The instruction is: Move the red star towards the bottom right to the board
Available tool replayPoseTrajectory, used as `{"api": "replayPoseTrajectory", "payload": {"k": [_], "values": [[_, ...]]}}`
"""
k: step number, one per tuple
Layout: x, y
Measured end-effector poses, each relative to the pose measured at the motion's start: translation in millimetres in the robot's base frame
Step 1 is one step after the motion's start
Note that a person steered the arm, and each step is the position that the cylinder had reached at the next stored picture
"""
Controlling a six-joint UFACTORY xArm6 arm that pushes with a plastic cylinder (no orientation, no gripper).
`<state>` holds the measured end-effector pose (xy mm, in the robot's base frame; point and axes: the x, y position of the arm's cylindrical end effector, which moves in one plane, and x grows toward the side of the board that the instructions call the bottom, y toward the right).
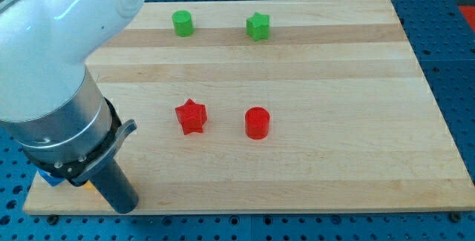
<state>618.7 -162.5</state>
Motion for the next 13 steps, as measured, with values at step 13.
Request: {"api": "replayPoseTrajectory", "payload": {"k": [13], "values": [[-100, 186]]}}
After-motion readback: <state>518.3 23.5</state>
